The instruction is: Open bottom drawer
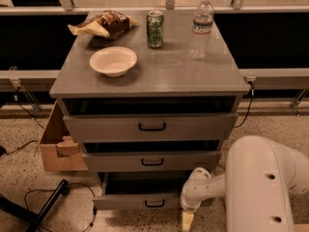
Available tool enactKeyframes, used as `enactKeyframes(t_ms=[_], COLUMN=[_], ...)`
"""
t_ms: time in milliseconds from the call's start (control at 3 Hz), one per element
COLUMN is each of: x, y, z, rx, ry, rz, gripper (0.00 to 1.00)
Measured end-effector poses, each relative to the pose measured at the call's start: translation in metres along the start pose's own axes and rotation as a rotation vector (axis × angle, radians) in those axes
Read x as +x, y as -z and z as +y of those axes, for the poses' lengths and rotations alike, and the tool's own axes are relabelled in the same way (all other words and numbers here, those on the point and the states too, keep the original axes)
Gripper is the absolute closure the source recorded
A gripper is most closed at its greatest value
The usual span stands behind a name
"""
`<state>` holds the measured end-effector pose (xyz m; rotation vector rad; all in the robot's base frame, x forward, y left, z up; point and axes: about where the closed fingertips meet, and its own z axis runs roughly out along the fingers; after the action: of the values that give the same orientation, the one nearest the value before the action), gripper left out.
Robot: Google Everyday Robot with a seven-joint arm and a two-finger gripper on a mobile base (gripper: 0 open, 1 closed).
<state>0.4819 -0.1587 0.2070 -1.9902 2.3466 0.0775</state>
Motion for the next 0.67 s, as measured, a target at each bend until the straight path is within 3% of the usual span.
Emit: enactKeyframes(t_ms=[333, 667], x=[-0.001, -0.003], y=[-0.007, -0.024], z=[-0.002, -0.014], rx=[-0.003, -0.025], ry=[0.025, 0.099], rz=[0.005, 0.043], gripper=[0.0, 0.0])
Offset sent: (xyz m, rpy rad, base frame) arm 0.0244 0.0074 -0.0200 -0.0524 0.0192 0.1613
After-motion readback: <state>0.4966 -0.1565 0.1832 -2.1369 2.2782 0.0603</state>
